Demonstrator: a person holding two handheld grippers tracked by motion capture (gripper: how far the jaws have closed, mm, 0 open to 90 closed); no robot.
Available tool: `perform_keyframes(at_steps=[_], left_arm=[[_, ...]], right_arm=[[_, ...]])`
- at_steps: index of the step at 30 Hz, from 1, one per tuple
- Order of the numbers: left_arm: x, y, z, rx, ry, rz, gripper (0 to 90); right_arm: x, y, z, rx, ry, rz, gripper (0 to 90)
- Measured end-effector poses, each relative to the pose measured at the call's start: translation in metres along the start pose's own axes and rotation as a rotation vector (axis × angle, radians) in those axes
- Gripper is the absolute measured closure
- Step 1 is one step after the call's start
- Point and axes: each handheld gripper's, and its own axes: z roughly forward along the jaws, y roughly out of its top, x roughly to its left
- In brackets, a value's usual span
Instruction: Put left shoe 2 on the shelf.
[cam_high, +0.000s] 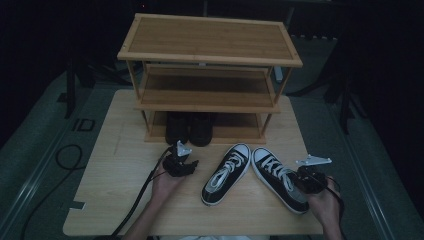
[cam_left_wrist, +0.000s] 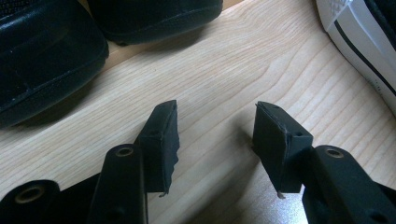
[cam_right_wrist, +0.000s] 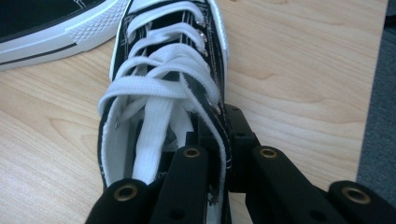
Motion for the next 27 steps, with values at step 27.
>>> perform_keyframes(at_steps=[27], left_arm=[[-0.003, 0.003, 0.000, 0.008, -0.006, -0.026, 60.4]], right_arm=[[-0.012, 0.025, -0.023, -0.060, 0.004, -0.019, 88.1]])
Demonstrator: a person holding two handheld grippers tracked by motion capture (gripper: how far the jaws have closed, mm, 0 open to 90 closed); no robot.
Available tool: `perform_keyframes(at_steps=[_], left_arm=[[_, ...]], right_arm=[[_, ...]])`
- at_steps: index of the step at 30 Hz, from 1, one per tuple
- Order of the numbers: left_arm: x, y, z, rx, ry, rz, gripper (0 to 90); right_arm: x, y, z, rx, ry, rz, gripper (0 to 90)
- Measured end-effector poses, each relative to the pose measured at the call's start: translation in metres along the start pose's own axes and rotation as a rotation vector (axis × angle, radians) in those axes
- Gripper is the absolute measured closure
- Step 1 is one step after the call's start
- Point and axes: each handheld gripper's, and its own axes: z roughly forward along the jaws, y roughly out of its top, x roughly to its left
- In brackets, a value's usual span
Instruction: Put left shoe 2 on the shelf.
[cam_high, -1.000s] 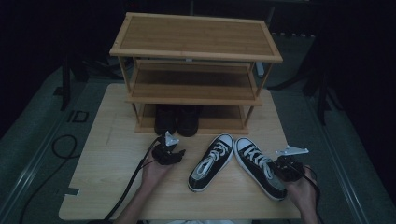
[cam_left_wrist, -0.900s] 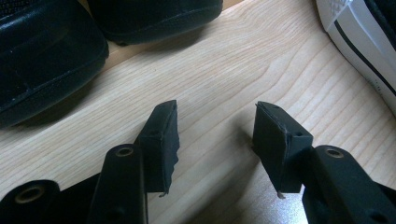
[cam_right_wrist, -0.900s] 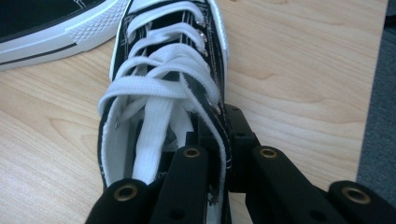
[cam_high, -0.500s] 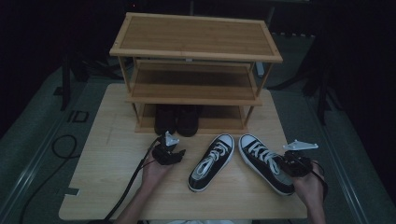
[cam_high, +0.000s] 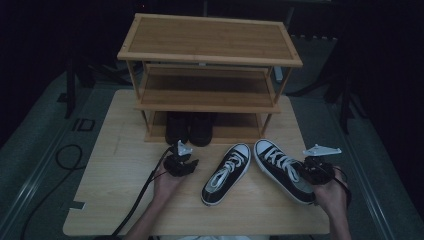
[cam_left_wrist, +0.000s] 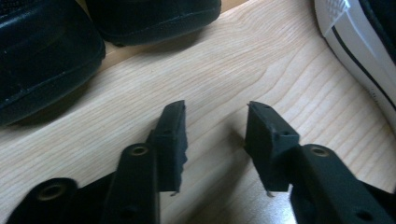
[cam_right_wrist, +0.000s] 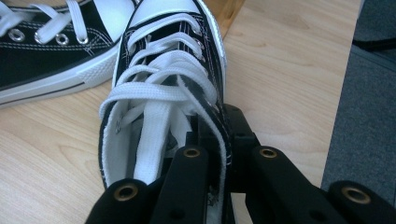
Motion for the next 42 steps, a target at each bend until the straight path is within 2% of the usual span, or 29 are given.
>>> perform_keyframes(at_steps=[6, 7, 8, 10, 12, 15, 18, 25, 33, 36, 37, 42], left_arm=[[-0.008, 0.007, -0.001, -0.011, -0.014, 0.021, 68.2], [-0.014, 0.014, 0.001, -0.004, -0.017, 0.053, 70.2], [-0.014, 0.014, 0.001, -0.004, -0.017, 0.053, 71.7], [-0.025, 0.025, 0.007, 0.002, -0.013, 0.098, 75.3], [-0.027, 0.028, 0.010, 0.003, -0.014, 0.105, 79.0], [-0.037, 0.039, 0.023, 0.004, -0.001, 0.131, 87.0], [-0.039, 0.044, 0.029, -0.005, 0.008, 0.129, 89.8], [-0.038, 0.058, 0.055, -0.022, 0.041, 0.079, 90.0], [-0.047, 0.068, 0.075, -0.028, 0.090, 0.081, 90.0], [-0.049, 0.071, 0.081, -0.024, 0.124, 0.087, 89.7], [-0.048, 0.073, 0.083, -0.042, 0.123, 0.070, 89.5], [-0.047, 0.078, 0.087, -0.049, 0.119, 0.045, 89.7]], right_arm=[[0.000, 0.009, -0.002, -0.011, 0.007, -0.013, 88.1], [0.001, 0.011, -0.002, -0.014, 0.007, -0.017, 88.1], [0.002, 0.012, -0.003, -0.015, 0.007, -0.019, 88.1], [0.003, 0.015, -0.003, -0.020, 0.012, -0.022, 88.1], [0.003, 0.016, -0.004, -0.022, 0.014, -0.025, 88.1], [0.004, 0.020, -0.007, -0.036, 0.022, -0.027, 88.1], [0.003, 0.022, -0.008, -0.041, 0.025, -0.028, 88.1], [0.002, 0.027, -0.011, -0.049, 0.032, -0.037, 88.2], [0.004, 0.033, -0.015, -0.065, 0.050, -0.040, 88.2], [0.004, 0.035, -0.017, -0.070, 0.054, -0.042, 88.2], [0.004, 0.036, -0.018, -0.071, 0.055, -0.042, 88.2], [0.003, 0.039, -0.022, -0.080, 0.064, -0.048, 88.2]])
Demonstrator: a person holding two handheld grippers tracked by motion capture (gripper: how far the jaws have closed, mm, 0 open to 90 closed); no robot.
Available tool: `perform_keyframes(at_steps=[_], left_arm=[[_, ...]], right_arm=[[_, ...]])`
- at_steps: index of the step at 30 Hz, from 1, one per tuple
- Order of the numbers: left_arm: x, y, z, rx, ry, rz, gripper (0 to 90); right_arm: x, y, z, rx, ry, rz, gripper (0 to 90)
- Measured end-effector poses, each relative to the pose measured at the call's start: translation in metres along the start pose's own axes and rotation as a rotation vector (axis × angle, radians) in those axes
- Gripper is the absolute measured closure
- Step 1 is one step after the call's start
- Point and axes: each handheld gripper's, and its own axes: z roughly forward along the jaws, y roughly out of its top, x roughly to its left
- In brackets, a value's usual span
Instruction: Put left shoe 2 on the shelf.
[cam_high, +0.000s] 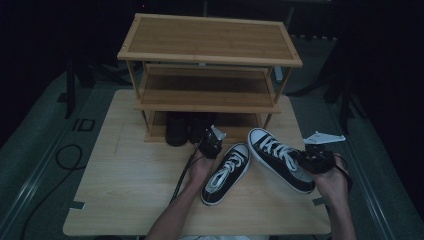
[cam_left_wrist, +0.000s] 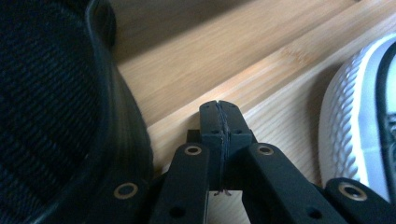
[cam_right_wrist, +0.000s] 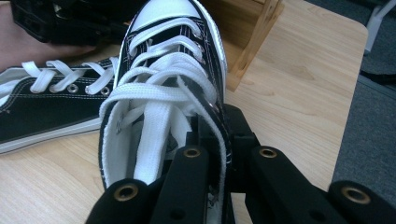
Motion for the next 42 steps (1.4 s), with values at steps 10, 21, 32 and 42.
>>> perform_keyframes(at_steps=[10, 21, 32, 42], left_arm=[[-0.002, 0.008, 0.004, -0.020, 0.028, -0.034, 89.5], [0.003, 0.015, 0.010, -0.012, 0.031, -0.075, 87.6], [0.005, 0.019, 0.013, -0.001, 0.035, -0.081, 86.5], [0.003, 0.022, 0.017, 0.008, 0.065, -0.079, 87.5]], right_arm=[[0.003, 0.009, -0.006, -0.008, 0.008, -0.019, 88.2], [0.006, 0.026, -0.015, -0.028, 0.030, -0.053, 88.2], [0.003, 0.066, -0.035, -0.078, 0.034, -0.076, 88.2], [0.003, 0.110, -0.024, -0.094, 0.049, -0.057, 88.2]])
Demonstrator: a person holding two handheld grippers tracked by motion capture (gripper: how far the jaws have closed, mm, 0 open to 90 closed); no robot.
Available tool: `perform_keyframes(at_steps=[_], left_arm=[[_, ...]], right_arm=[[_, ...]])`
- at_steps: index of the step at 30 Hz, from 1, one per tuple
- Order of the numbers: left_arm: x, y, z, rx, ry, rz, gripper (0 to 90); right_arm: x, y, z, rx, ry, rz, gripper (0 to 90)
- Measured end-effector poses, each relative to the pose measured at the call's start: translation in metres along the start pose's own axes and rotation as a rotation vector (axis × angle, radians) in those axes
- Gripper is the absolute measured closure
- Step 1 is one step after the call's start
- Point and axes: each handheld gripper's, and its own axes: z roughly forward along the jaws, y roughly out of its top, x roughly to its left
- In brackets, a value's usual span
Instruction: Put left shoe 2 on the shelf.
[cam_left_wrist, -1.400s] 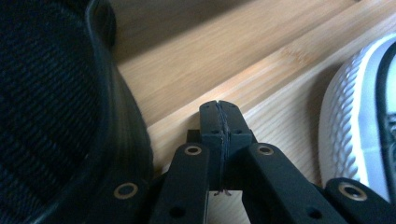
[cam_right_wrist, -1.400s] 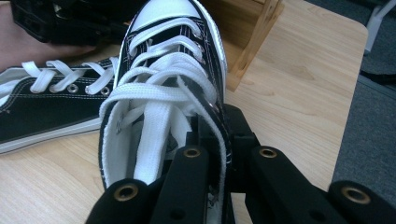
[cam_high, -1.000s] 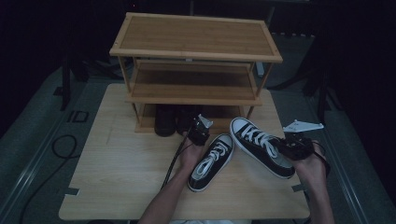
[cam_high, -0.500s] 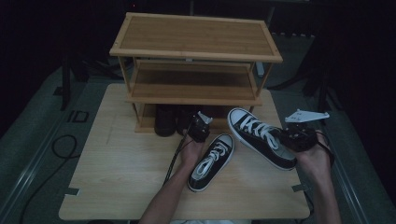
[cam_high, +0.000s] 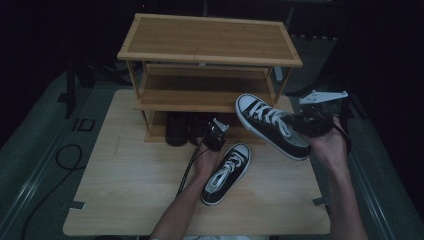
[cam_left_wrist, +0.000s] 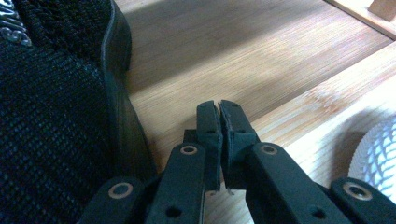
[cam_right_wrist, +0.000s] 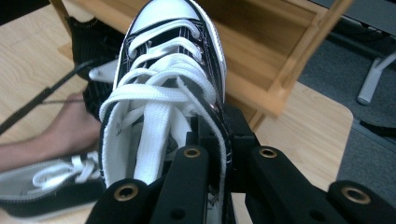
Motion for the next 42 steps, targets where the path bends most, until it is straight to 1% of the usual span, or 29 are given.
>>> perform_keyframes(at_steps=[2, 6, 8, 10, 13, 16, 19, 20, 24, 25, 27, 32, 34, 37, 42], left_arm=[[0.000, 0.000, 0.001, 0.002, 0.006, 0.001, 88.2], [0.000, 0.000, 0.001, 0.002, 0.001, -0.003, 88.7], [0.000, 0.000, 0.000, 0.007, 0.001, 0.003, 89.0], [0.000, 0.000, 0.001, 0.001, 0.001, -0.001, 89.2], [0.001, -0.001, 0.000, 0.000, -0.004, -0.002, 89.4], [0.001, -0.001, 0.001, 0.000, -0.005, 0.000, 89.5], [0.000, -0.001, 0.000, -0.001, -0.003, 0.002, 89.6], [0.000, -0.001, 0.000, -0.001, -0.003, 0.002, 89.7], [-0.001, -0.001, 0.000, -0.001, 0.006, 0.011, 89.8], [-0.001, -0.001, 0.001, -0.007, 0.005, 0.005, 89.8], [-0.001, -0.001, 0.001, -0.007, 0.005, 0.007, 89.8], [-0.001, -0.002, 0.001, -0.011, 0.006, 0.006, 89.8], [-0.002, -0.002, 0.001, -0.012, 0.011, 0.003, 89.8], [-0.001, -0.002, 0.001, -0.013, 0.010, 0.006, 89.8], [-0.002, -0.002, 0.001, -0.015, 0.015, 0.010, 89.8]], right_arm=[[0.000, 0.007, 0.007, 0.001, 0.005, 0.007, 88.2], [-0.001, 0.019, 0.021, -0.003, 0.006, 0.035, 88.2], [-0.001, 0.024, 0.029, 0.004, 0.006, 0.053, 88.2], [-0.001, 0.029, 0.036, 0.012, 0.003, 0.066, 88.2], [-0.001, 0.035, 0.046, 0.020, -0.007, 0.089, 88.2], [-0.002, 0.039, 0.056, 0.021, -0.007, 0.120, 88.2], [-0.002, 0.042, 0.063, 0.015, 0.008, 0.157, 88.2], [-0.002, 0.042, 0.063, 0.015, 0.008, 0.157, 88.2], [0.003, 0.052, 0.076, 0.009, 0.010, 0.192, 88.1], [0.004, 0.054, 0.079, 0.008, 0.008, 0.197, 88.1], [0.008, 0.058, 0.083, 0.011, 0.002, 0.197, 88.1], [0.016, 0.066, 0.096, 0.005, 0.000, 0.224, 88.0], [0.019, 0.068, 0.103, -0.006, 0.008, 0.258, 88.1], [0.021, 0.069, 0.109, -0.012, 0.006, 0.279, 88.1], [0.023, 0.073, 0.117, -0.007, 0.005, 0.332, 88.0]])
